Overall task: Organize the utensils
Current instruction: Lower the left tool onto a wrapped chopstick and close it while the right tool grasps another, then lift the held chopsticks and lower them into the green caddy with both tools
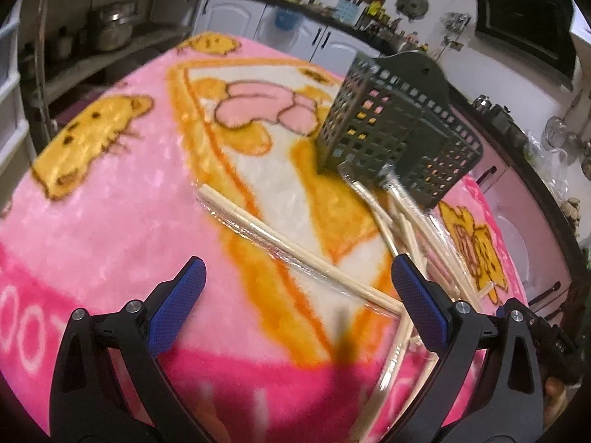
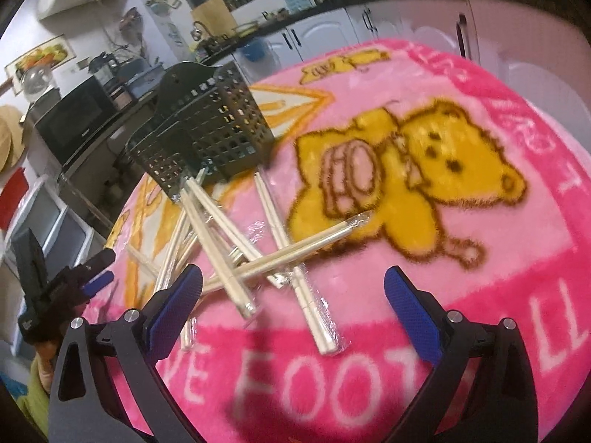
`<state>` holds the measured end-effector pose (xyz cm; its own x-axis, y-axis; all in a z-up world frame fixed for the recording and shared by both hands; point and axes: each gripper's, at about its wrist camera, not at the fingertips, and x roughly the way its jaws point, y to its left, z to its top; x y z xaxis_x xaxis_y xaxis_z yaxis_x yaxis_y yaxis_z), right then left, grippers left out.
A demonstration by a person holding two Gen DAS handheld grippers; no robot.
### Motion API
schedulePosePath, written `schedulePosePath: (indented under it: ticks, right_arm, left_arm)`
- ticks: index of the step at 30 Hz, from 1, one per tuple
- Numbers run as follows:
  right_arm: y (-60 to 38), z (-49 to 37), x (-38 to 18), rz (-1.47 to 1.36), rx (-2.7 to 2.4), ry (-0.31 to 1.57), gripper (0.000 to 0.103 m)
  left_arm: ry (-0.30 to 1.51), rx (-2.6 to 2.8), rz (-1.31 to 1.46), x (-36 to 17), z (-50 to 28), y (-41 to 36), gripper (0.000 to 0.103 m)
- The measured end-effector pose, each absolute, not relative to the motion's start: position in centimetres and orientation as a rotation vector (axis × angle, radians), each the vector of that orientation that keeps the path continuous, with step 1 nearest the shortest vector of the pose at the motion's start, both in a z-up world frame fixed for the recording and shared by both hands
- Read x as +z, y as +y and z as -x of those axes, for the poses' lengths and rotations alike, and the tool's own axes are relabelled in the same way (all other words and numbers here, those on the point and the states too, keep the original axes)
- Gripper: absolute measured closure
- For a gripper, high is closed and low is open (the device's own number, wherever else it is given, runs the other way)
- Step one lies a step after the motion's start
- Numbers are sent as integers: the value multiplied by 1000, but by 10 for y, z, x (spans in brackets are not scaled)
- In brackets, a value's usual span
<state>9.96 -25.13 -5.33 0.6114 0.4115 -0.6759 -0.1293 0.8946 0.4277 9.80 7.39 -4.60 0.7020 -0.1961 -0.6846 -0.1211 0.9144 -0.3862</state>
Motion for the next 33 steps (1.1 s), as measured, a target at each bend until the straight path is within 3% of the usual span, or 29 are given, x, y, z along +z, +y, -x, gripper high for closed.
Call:
schedulePosePath:
  ticks: [9,21,27,29,33]
  right_arm:
    - [-264,-123,-61,-462,310,915,22]
    - [-278,-148,-65,-569,293,931,44]
    - [-282,-155,-69,-586,290,934,70]
    - [-283,-156,-70,-595,297,934,84]
    - [-283,-154,-66,-605,347,909,94]
  left_arm:
    - [870,-1,493,-55,-128,93,17]
    - [912,107,440,-54,-162,102,50]
    - [892,148,418,-56,-171,108,73]
    - [886,157,413,-57,-172,110,82]
    - [869,156,406,-57,-173,113,89]
